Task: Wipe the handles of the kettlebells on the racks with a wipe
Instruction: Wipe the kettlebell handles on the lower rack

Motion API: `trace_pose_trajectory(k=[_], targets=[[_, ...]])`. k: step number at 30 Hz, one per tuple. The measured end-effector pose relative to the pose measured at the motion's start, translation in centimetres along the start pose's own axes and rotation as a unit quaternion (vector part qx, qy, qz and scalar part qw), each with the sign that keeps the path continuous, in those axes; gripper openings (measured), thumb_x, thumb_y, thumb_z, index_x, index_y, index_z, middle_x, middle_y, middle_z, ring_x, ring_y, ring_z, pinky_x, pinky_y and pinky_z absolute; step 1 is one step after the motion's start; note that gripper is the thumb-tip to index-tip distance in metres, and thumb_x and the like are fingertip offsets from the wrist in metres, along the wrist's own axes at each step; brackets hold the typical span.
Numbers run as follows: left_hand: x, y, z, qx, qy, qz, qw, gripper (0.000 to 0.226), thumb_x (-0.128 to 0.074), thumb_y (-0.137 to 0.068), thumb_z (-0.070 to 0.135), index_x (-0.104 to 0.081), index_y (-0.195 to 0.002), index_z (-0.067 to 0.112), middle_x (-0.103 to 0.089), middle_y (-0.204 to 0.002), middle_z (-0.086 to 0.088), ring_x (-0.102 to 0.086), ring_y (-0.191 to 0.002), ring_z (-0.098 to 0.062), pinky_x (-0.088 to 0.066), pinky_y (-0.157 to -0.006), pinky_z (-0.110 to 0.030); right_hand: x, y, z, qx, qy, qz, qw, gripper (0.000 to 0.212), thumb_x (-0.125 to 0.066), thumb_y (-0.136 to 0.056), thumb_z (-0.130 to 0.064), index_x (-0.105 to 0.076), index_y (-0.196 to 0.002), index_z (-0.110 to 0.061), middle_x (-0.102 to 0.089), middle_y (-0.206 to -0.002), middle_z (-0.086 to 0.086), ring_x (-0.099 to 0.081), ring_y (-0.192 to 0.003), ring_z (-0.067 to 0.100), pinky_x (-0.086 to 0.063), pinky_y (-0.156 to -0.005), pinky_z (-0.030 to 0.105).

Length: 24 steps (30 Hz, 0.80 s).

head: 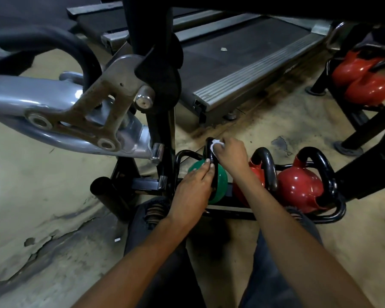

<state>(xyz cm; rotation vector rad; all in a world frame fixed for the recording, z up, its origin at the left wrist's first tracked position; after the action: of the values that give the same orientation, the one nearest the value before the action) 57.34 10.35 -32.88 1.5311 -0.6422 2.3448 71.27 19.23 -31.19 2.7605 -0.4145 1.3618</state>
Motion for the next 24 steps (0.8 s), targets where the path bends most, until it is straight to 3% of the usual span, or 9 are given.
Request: trace_pose_trajectory(k=[3,7,9,12,14,17,19,21,24], targets=[[0.0,1.2,0.2,-0.005,0.002,0.004,1.0,0.068,-0.073,-0.088,0.02,-0.045,-0.149,0.011,-0.041,-0.157,-0.006,-0.047,-0.137,-0.021,-0.038,-0.115,-0.034,-0.4,-2.4,0.1,0.023,-0.02,0.008,1.0,0.011,-0.052,-0.088,-0.01,-0.049,-0.078,-0.006,-0.05,-0.071,0.006,-0.05,-0.068,0.031,-0.028,-0.06,0.031],[-1.1,3.4,0.3,-0.031,-0.014,-0.01,0.999,0.071,-0.062,-0.096,0.026,-0.029,-0.156,0.011,-0.021,-0.166,-0.005,-0.021,-0.152,-0.014,-0.026,-0.123,-0.037,1.0,2.4,-0.1,0.185,0.008,0.014,0.983,0.008,-0.054,-0.095,-0.011,-0.061,-0.098,-0.01,-0.064,-0.087,0.005,-0.061,-0.076,0.021,-0.046,-0.062,0.034],[-1.6,4.2,0.3,-0.033,-0.018,-0.02,0.999,0.071,-0.058,-0.097,0.025,-0.024,-0.158,0.011,-0.014,-0.167,-0.004,-0.012,-0.154,-0.014,-0.021,-0.125,-0.037,1.3,6.2,0.1,0.267,0.041,0.003,0.963,0.025,-0.052,-0.101,-0.016,-0.063,-0.122,-0.01,-0.068,-0.118,0.007,-0.067,-0.101,0.016,-0.056,-0.08,0.025],[-2.0,4.8,0.7,-0.036,-0.027,-0.036,0.998,0.074,-0.057,-0.097,0.023,-0.019,-0.159,0.009,-0.009,-0.168,-0.007,-0.005,-0.155,-0.016,-0.018,-0.125,-0.038,0.7,7.4,-0.5,0.376,0.119,-0.02,0.919,0.034,-0.057,-0.1,-0.015,-0.062,-0.133,-0.008,-0.059,-0.142,0.01,-0.055,-0.132,0.02,-0.047,-0.106,0.028],[-2.0,4.8,0.8,-0.037,-0.035,-0.042,0.998,0.076,-0.057,-0.096,0.022,-0.017,-0.159,0.009,-0.005,-0.168,-0.007,-0.003,-0.155,-0.016,-0.018,-0.125,-0.039,0.3,4.6,-1.7,0.359,0.136,-0.071,0.921,0.032,-0.054,-0.1,-0.016,-0.064,-0.13,-0.009,-0.061,-0.14,0.009,-0.054,-0.133,0.023,-0.041,-0.106,0.029],[-1.7,4.7,0.7,-0.037,-0.041,-0.049,0.997,0.079,-0.058,-0.095,0.023,-0.014,-0.16,0.01,0.0,-0.169,-0.005,-0.002,-0.155,-0.015,-0.017,-0.125,-0.038,-0.6,-1.7,-2.4,0.262,0.127,-0.125,0.948,0.039,-0.039,-0.097,-0.035,-0.067,-0.108,-0.011,-0.069,-0.109,0.011,-0.064,-0.101,0.029,-0.047,-0.079,0.032],[-1.5,4.8,0.8,-0.042,-0.041,-0.048,0.997,0.08,-0.057,-0.095,0.023,-0.012,-0.16,0.011,0.003,-0.169,-0.004,-0.001,-0.155,-0.015,-0.015,-0.125,-0.038,-0.8,-3.6,-2.5,0.257,0.134,-0.132,0.948,0.048,-0.031,-0.089,-0.044,-0.066,-0.095,-0.01,-0.069,-0.095,0.009,-0.063,-0.088,0.03,-0.048,-0.072,0.039],[-1.5,4.8,0.8,-0.049,-0.032,-0.053,0.997,0.078,-0.053,-0.097,0.023,-0.009,-0.16,0.012,0.008,-0.168,-0.002,0.003,-0.155,-0.013,-0.013,-0.126,-0.037,-1.1,-1.9,-3.4,0.331,0.185,-0.165,0.911,0.041,-0.035,-0.089,-0.04,-0.065,-0.09,-0.012,-0.066,-0.092,0.006,-0.062,-0.086,0.026,-0.05,-0.075,0.041],[-1.5,4.8,0.7,-0.051,-0.03,-0.052,0.997,0.078,-0.053,-0.097,0.023,-0.009,-0.16,0.012,0.007,-0.169,-0.003,0.002,-0.155,-0.013,-0.014,-0.126,-0.038,-1.7,0.9,-4.3,0.397,0.287,-0.231,0.841,0.034,-0.041,-0.095,-0.036,-0.069,-0.094,-0.016,-0.067,-0.096,0.006,-0.063,-0.095,0.025,-0.048,-0.098,0.043]])
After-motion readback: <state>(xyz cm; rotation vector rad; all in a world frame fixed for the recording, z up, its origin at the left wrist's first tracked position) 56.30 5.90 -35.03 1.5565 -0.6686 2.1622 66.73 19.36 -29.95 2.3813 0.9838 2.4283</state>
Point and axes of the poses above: each hand's wrist, its own y-axis away from the middle knuckle, its own x-axis out of the back of the hand, z = x × y, the point moved 6 cm from there along -y, towards the middle knuckle
